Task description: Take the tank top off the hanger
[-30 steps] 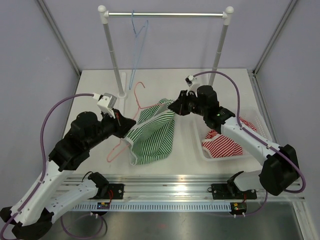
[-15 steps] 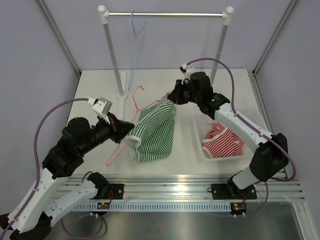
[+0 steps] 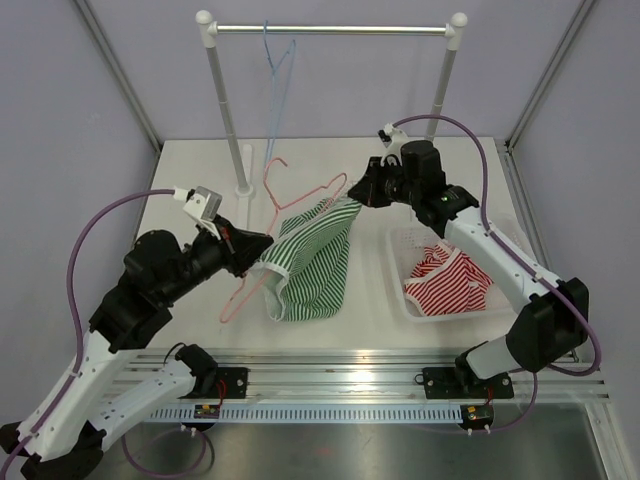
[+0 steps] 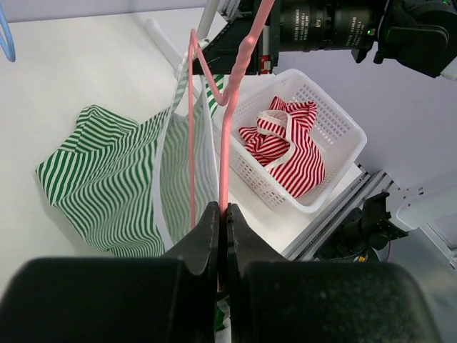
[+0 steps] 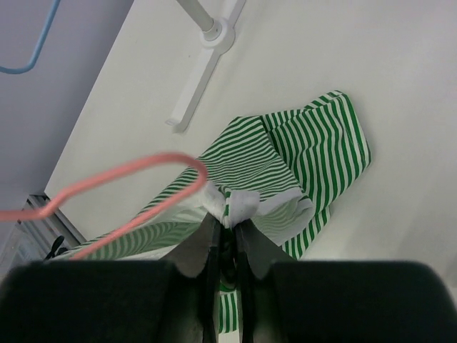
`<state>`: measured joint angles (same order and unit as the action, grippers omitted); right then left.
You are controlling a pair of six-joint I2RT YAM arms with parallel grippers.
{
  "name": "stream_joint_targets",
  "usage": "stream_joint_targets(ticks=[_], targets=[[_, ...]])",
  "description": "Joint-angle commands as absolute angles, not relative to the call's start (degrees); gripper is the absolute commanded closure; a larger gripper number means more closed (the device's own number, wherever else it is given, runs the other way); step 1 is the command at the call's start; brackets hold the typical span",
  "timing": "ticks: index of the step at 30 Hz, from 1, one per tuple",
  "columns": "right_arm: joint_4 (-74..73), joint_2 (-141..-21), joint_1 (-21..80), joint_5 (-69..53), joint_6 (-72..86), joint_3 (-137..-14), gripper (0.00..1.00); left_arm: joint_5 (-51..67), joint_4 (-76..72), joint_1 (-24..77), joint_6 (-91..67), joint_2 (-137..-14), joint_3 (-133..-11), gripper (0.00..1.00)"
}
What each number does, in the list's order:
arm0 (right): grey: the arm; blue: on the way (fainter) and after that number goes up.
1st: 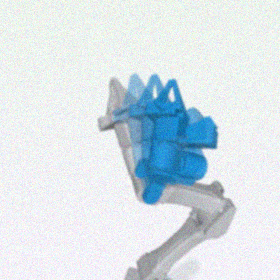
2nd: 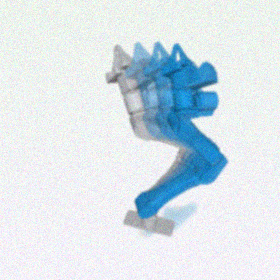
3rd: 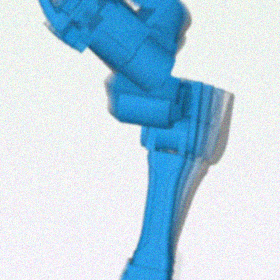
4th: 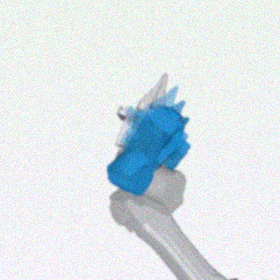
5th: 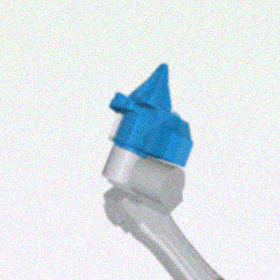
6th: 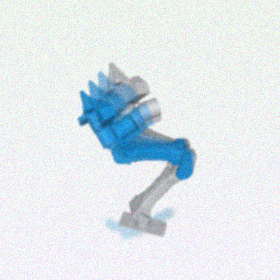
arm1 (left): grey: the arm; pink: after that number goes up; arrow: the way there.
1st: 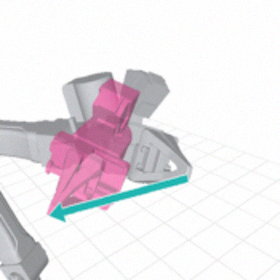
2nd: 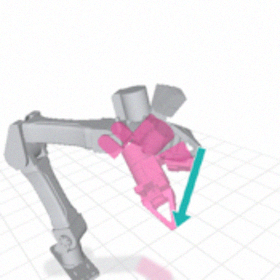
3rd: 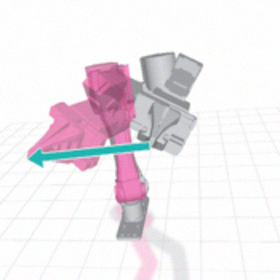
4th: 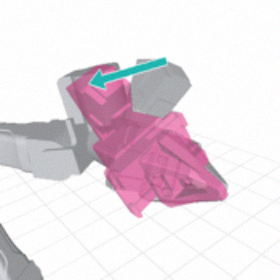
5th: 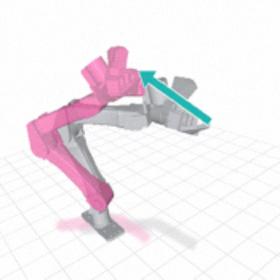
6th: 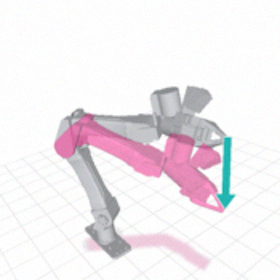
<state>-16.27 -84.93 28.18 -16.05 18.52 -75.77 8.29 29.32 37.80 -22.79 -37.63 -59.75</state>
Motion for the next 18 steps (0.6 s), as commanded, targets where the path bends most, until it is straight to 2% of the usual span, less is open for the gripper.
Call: stream_joint_targets(ticks=[1, 9, 13, 18], targets=[[-15.12, -82.09, 25.14, -16.58, 19.59, -73.75, 0.99, 7.21, 20.76, 38.06, -24.34, -35.51, -60.83, 1.00], [-0.73, -82.18, 25.14, -39.70, 32.15, -68.65, 0.99, 13.97, 0.72, 38.06, -29.62, -36.91, -55.55, 1.00], [5.97, -78.67, 25.57, -44.73, 38.23, -65.75, 1.00, 13.10, -11.58, 38.14, -29.54, -40.07, -54.14, 1.00], [3.70, -71.55, 28.99, -43.95, 37.10, -64.43, 1.00, 8.10, -21.08, 40.77, -22.87, -46.56, -54.49, 1.00]])
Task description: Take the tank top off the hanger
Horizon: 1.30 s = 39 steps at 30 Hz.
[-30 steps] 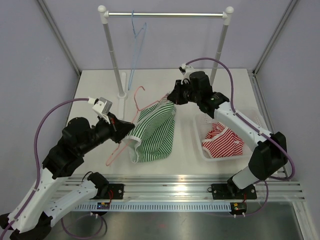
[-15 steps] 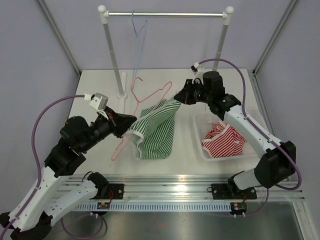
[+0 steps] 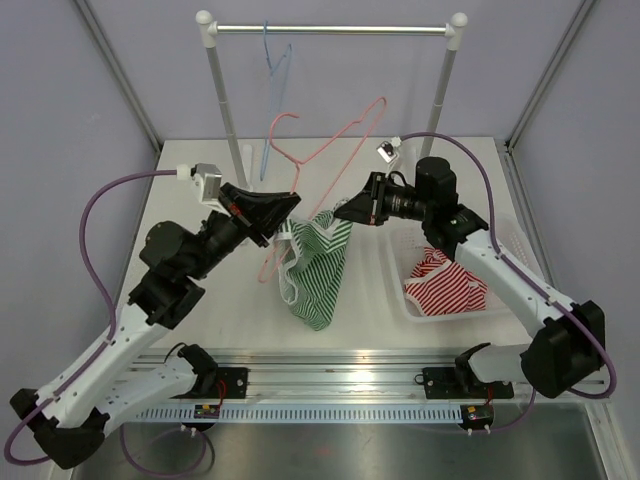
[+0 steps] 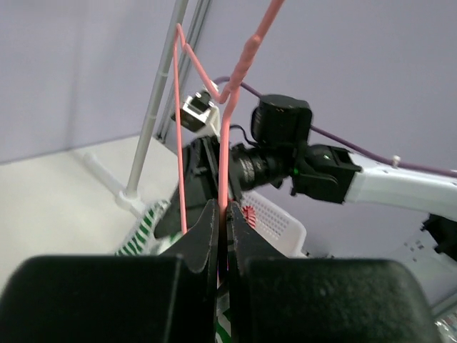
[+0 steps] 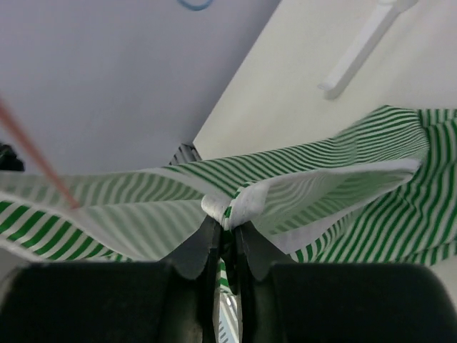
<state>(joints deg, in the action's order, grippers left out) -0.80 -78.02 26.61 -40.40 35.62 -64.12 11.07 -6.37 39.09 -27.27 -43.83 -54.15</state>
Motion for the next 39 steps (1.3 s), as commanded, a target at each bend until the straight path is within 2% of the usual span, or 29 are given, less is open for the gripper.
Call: stream_joint_targets(ticks=[1, 5, 10, 18, 23, 25, 27, 28, 29, 30, 39], targets=[[2.73, -70.50, 30.66, -43.60, 35.52, -64.51, 1.00, 7.65, -24.31, 41.22, -20.24, -47.45, -54.58, 1.00], [-5.61, -65.76, 36.97, -40.61, 28.67, -66.44, 1.00, 10.28, -33.73, 42.28, -13.81, -53.16, -55.19, 1.00], [-19.06, -63.98, 41.48, -27.08, 19.69, -66.37, 1.00, 5.36, -41.65, 42.28, -12.66, -59.22, -57.82, 1.00], [-16.53, -68.55, 42.54, -12.85, 24.25, -48.11, 1.00, -1.65, -45.70, 42.28, -12.66, -63.28, -63.45, 1.00], [-13.63, -66.19, 42.54, -12.48, 26.37, -44.65, 1.00, -2.20, -37.37, 42.28, -13.27, -62.76, -66.27, 1.00], [-13.36, -66.01, 42.54, -13.97, 25.93, -45.79, 0.93, -2.72, -32.19, 42.28, -13.71, -61.27, -66.09, 1.00], [-13.10, -66.79, 42.54, -16.33, 26.02, -47.45, 0.68, -3.42, -25.88, 42.28, -14.32, -59.60, -65.31, 1.00], [-13.18, -67.23, 42.63, -16.70, 26.02, -48.07, 0.49, -3.69, -23.40, 42.36, -15.20, -57.76, -65.13, 1.00], [-13.62, -67.93, 42.63, -16.35, 26.02, -49.38, 0.03, -4.74, -18.42, 42.36, -15.38, -56.87, -64.87, 1.00], [-13.88, -68.11, 42.63, -15.74, 25.75, -50.09, 0.01, -5.62, -16.11, 42.36, -15.64, -56.00, -64.08, 1.00], [-20.91, -64.43, 42.63, -4.24, 21.27, -58.62, 0.00, -9.84, -0.19, 42.36, -19.34, -48.34, -60.64, 1.00]])
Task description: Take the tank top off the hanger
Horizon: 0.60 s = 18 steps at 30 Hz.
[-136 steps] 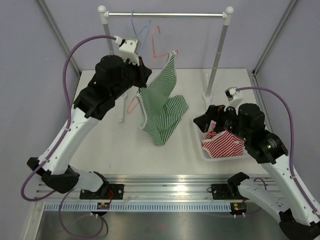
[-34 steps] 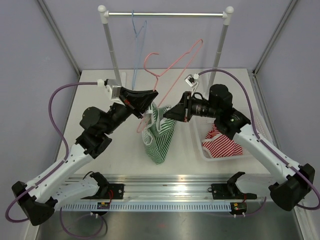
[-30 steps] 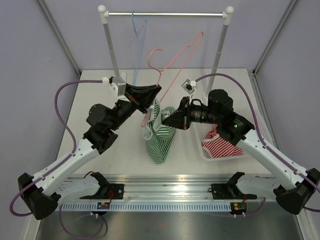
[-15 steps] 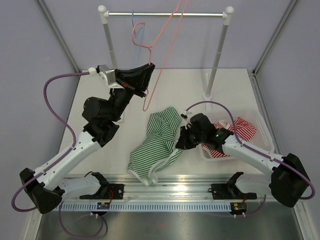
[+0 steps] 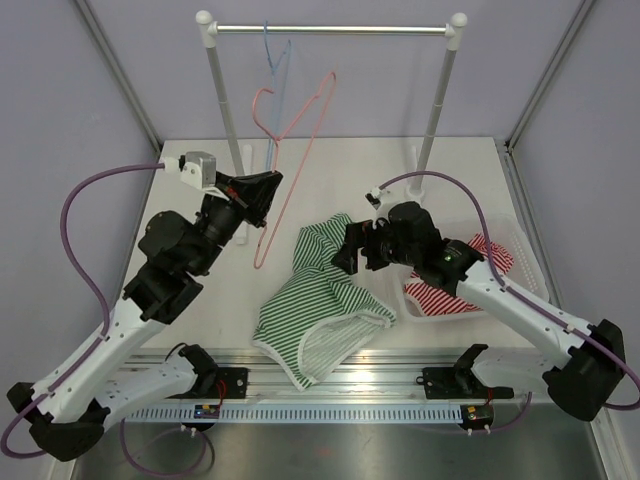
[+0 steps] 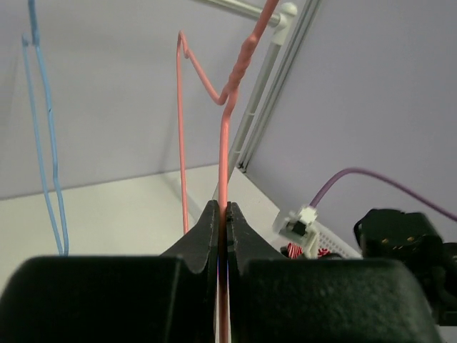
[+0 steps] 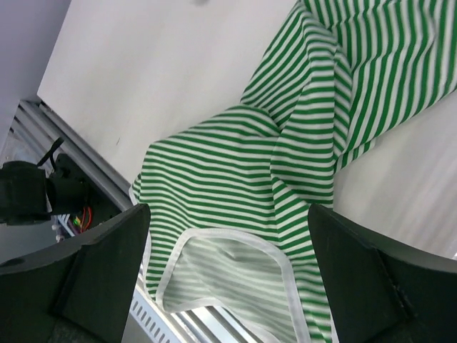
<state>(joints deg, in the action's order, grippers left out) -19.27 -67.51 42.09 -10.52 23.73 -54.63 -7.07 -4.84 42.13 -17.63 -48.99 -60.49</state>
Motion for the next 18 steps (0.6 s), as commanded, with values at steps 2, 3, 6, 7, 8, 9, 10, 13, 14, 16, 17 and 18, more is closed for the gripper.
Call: stream_joint_targets(ticks=[2, 3, 6, 7, 8, 9, 10, 13, 14, 16, 17, 18], targets=[[-22.14, -62.58, 42.63, -2.99, 21.09, -59.23, 0.01, -11.07, 3.68, 42.36, -20.39, -49.13, -62.83, 1.00], [-22.50, -62.06, 42.63, -2.73, 20.83, -59.76, 0.00, -12.90, 6.91, 42.36, -20.74, -50.78, -63.97, 1.00], [-23.73, -60.56, 42.63, -3.07, 20.66, -60.38, 0.01, -15.55, 13.16, 42.36, -21.80, -56.57, -71.61, 1.00], [-23.99, -60.12, 42.63, -3.25, 20.74, -60.47, 0.00, -15.90, 14.49, 42.36, -21.27, -58.34, -74.33, 1.00], [-24.52, -59.86, 42.63, -3.77, 20.92, -60.56, 0.00, -18.26, 17.20, 42.36, -20.92, -60.62, -79.23, 1.00], [-24.61, -59.59, 42.63, -4.30, 21.27, -60.56, 0.01, -19.33, 18.62, 42.36, -20.66, -64.30, -82.06, 1.00], [-24.70, -58.98, 42.63, -4.92, 21.44, -60.38, 0.00, -20.64, 19.59, 42.28, -20.39, -66.34, -84.35, 1.00], [-24.79, -57.14, 42.63, -6.85, 21.97, -59.33, 0.00, -22.41, 21.44, 40.97, -20.48, -72.22, -91.92, 1.00], [-24.61, -56.69, 42.63, -7.12, 22.23, -58.46, 0.01, -22.50, 22.49, 40.44, -20.74, -73.55, -94.02, 1.00], [-24.52, -55.29, 42.63, -7.21, 22.59, -57.75, 0.00, -21.63, 23.38, 38.33, -21.27, -77.95, -99.47, 1.00], [-24.43, -55.11, 42.63, -7.29, 22.94, -57.14, 0.01, -21.19, 24.25, 37.71, -21.27, -79.70, -101.32, 1.00], [-24.43, -54.76, 42.63, -7.47, 23.11, -56.87, 0.01, -20.66, 24.52, 37.01, -21.36, -81.02, -103.08, 1.00]])
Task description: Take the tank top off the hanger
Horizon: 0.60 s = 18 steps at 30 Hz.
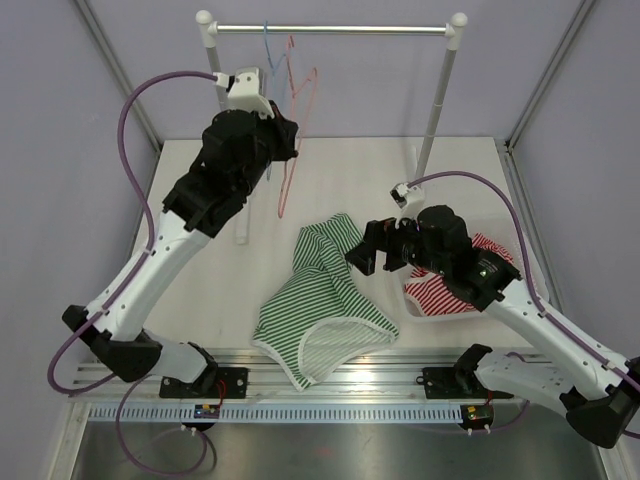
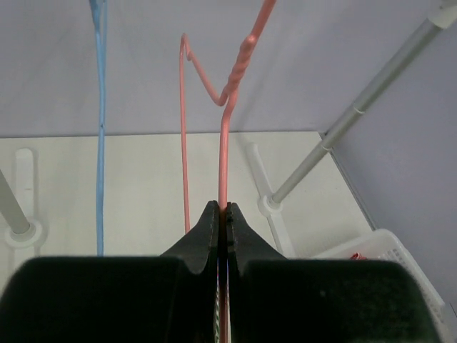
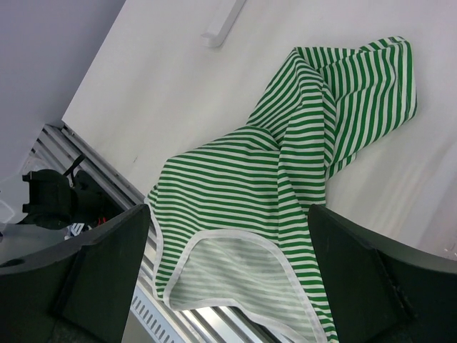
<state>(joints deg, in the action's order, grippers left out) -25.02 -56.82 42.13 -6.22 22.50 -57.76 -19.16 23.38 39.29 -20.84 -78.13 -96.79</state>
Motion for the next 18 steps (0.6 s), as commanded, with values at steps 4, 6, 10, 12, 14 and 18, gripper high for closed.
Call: stream_joint_targets(ticks=[4, 6, 10, 12, 14, 18], targets=[[-22.07, -54.84, 42.63, -9.49, 23.55, -54.76, 0.01, -17.67, 25.84, 32.62, -21.53, -89.36, -114.13, 1.00], [-20.31, -55.63, 42.63, -12.03, 23.73, -52.92, 0.01, -16.70, 26.63, 31.04, -21.71, -91.92, -117.41, 1.00], [-15.39, -58.26, 42.63, -16.16, 25.49, -50.54, 0.01, -13.63, 27.15, 28.49, -22.58, -97.55, -123.56, 1.00], [-14.59, -59.76, 42.63, -18.27, 26.19, -50.27, 0.00, -11.35, 29.44, 27.60, -23.37, -101.24, -128.13, 1.00], [-11.79, -61.78, 42.63, -21.60, 26.45, -49.40, 0.01, -10.81, 30.75, 27.16, -23.47, -102.74, -130.16, 1.00], [-10.37, -66.69, 42.98, -20.22, 25.93, -49.74, 0.00, -10.46, 30.06, 27.16, -24.34, -100.47, -126.06, 0.97]])
